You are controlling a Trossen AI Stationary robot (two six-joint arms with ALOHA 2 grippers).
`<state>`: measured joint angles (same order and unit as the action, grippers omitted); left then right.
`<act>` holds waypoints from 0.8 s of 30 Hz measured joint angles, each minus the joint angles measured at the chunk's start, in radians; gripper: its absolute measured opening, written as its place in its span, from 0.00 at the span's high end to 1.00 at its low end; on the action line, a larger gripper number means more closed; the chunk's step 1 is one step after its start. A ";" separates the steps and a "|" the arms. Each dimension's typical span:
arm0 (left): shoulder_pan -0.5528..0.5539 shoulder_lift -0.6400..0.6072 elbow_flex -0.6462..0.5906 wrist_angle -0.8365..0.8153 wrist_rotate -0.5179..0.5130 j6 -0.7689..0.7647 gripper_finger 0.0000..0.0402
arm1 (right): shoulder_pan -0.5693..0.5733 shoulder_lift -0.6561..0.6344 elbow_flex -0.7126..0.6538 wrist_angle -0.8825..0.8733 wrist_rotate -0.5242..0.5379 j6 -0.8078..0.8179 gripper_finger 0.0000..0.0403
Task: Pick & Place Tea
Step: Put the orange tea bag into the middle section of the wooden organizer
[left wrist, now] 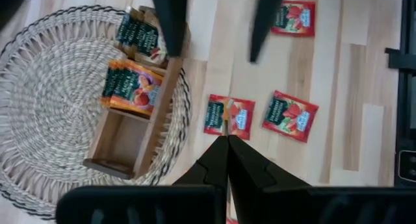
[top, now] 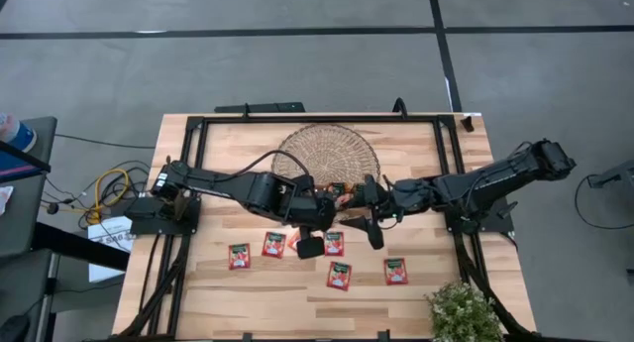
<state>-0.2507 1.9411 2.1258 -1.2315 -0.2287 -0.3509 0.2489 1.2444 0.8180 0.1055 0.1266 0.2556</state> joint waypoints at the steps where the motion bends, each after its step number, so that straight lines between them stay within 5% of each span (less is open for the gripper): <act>1: 0.002 0.000 0.000 0.000 0.000 0.000 1.00 | -0.001 0.016 0.016 0.002 0.000 -0.011 0.50; 24: 0.009 0.000 0.000 -0.016 -0.008 0.018 1.00 | -0.016 0.119 0.136 -0.061 -0.023 -0.080 0.54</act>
<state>-0.2417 1.9411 2.1254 -1.2472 -0.2367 -0.3324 0.2329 1.3632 0.9543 0.0445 0.1040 0.1753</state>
